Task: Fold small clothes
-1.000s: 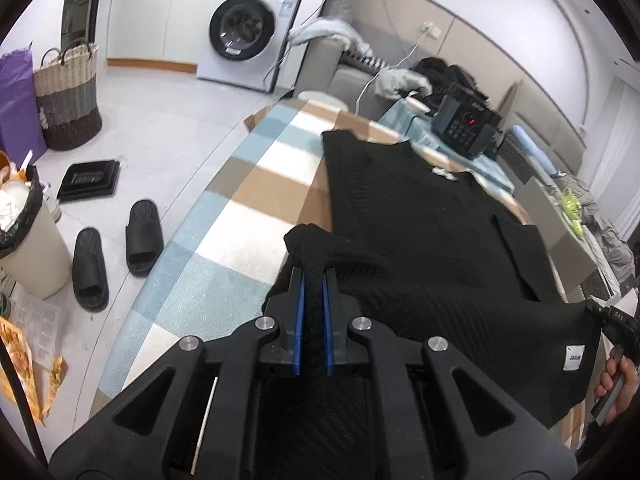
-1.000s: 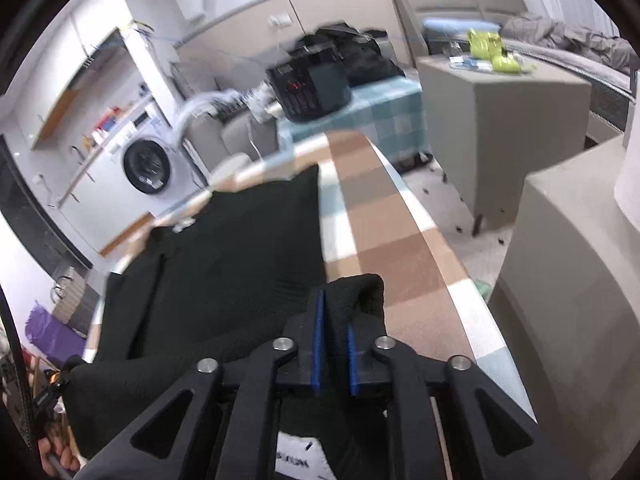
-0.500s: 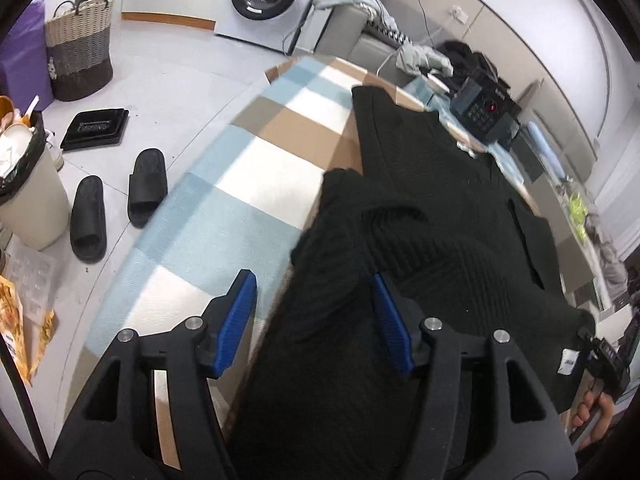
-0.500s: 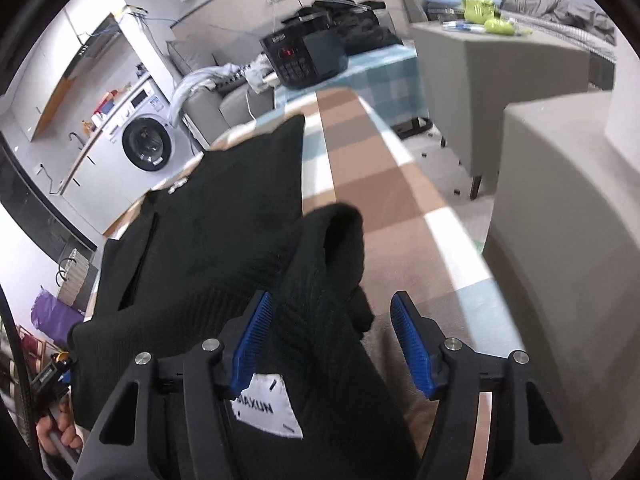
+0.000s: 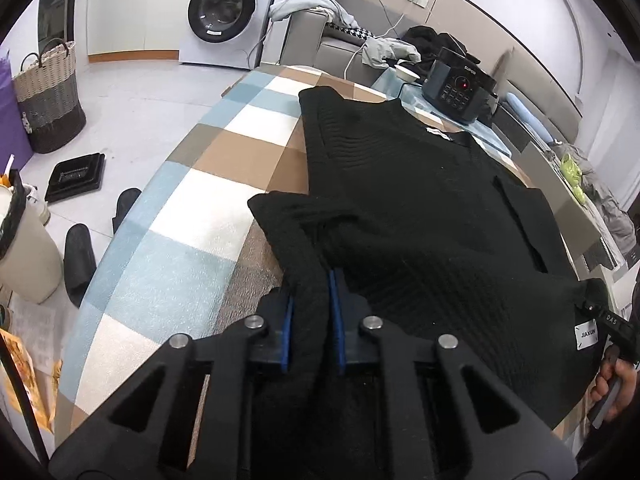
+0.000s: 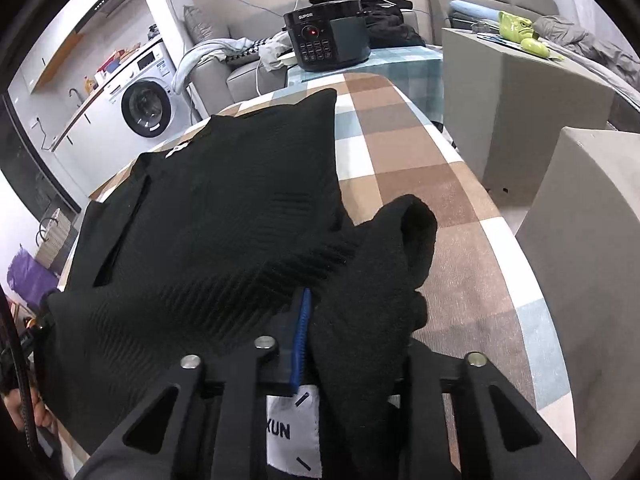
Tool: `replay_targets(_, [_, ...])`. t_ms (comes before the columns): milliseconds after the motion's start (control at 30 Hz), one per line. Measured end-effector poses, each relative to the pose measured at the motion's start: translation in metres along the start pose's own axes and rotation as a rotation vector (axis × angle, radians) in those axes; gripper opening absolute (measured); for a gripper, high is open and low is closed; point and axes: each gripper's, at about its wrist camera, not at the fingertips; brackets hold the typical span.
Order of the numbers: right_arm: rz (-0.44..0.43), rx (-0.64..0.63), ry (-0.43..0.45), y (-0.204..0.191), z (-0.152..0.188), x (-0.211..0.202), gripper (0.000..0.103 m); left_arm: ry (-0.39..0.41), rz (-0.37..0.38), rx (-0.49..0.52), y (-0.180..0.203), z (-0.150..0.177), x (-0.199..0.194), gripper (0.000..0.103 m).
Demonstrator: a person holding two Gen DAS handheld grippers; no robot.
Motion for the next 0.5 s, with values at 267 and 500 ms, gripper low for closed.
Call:
replay_targets(267, [-0.007,0.011,-0.012,0.001,0.021,-0.025,0.017,-0.005,-0.012,0.011,-0.009,0.017,-0.029,0.010])
replay_targets(500, [-0.039,0.050,-0.045,0.007,0.056,-0.071,0.017,-0.003,-0.037,-0.007,-0.022,0.042,-0.076,0.009])
Point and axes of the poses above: each gripper's, at about its wrist camera, not at the fingertips, and x roughly the way its jaws point, y to its right, z to its underside, and after that the axes turned 12 degrees about y, right-handed
